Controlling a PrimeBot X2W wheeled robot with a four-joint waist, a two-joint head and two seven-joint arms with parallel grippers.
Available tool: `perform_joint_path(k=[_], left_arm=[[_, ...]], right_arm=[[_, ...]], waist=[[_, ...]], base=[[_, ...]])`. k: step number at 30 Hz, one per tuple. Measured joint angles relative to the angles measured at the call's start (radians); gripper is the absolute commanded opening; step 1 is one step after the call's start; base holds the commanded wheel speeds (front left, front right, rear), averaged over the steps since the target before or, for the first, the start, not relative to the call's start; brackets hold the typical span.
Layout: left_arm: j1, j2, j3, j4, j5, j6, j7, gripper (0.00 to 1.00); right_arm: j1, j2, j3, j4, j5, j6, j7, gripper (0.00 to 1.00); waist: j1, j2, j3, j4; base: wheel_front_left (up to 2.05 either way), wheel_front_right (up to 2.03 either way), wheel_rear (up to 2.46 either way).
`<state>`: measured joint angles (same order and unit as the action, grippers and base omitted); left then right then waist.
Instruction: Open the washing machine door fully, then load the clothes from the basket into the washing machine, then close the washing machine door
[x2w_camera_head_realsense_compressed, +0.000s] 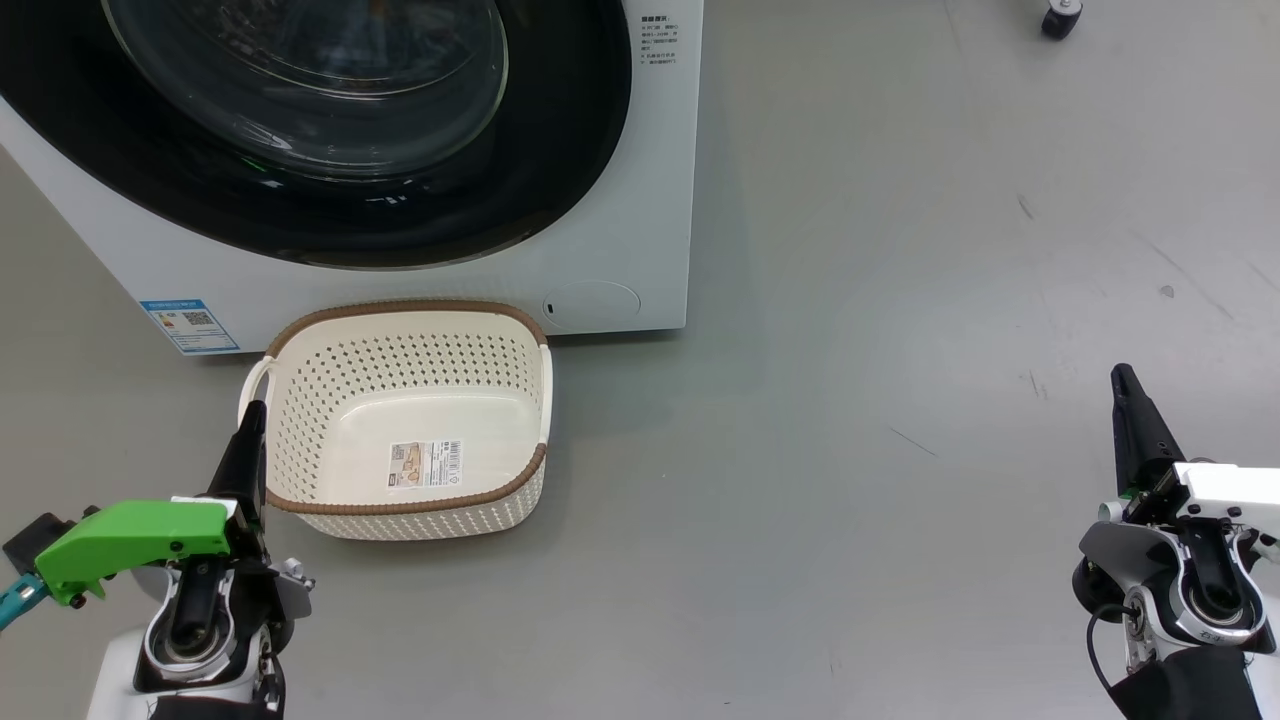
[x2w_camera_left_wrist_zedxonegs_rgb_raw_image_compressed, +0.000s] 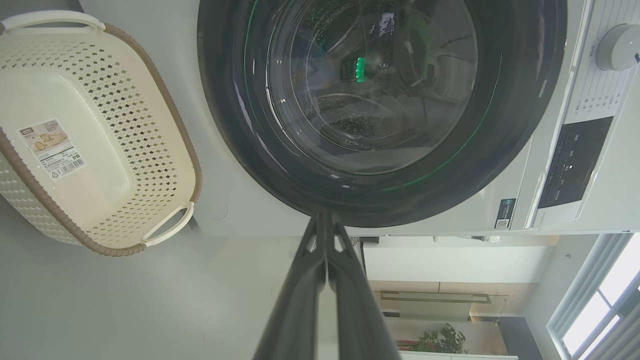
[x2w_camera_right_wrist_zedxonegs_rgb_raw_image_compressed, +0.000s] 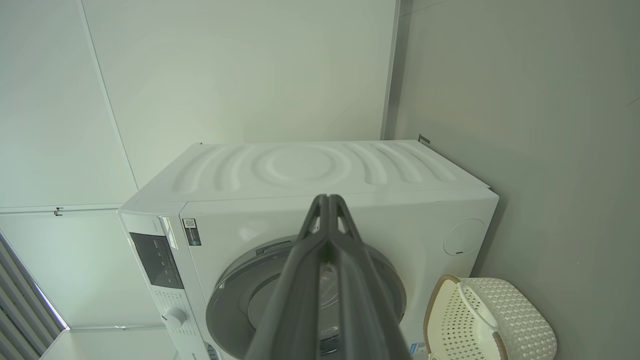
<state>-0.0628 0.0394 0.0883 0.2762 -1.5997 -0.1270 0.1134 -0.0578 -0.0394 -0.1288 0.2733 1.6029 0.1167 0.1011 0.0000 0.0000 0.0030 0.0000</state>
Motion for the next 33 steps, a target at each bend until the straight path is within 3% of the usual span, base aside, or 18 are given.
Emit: perform_joint_path(k=[33], left_arm=[[0.0, 0.0, 0.0, 0.0, -0.003, 0.0, 0.0, 0.0]], right_arm=[[0.0, 0.0, 0.0, 0.0, 0.0, 0.0, 0.0, 0.0]], waist=[[0.0, 0.0, 0.0, 0.0]], base=[[0.0, 0.0, 0.0]])
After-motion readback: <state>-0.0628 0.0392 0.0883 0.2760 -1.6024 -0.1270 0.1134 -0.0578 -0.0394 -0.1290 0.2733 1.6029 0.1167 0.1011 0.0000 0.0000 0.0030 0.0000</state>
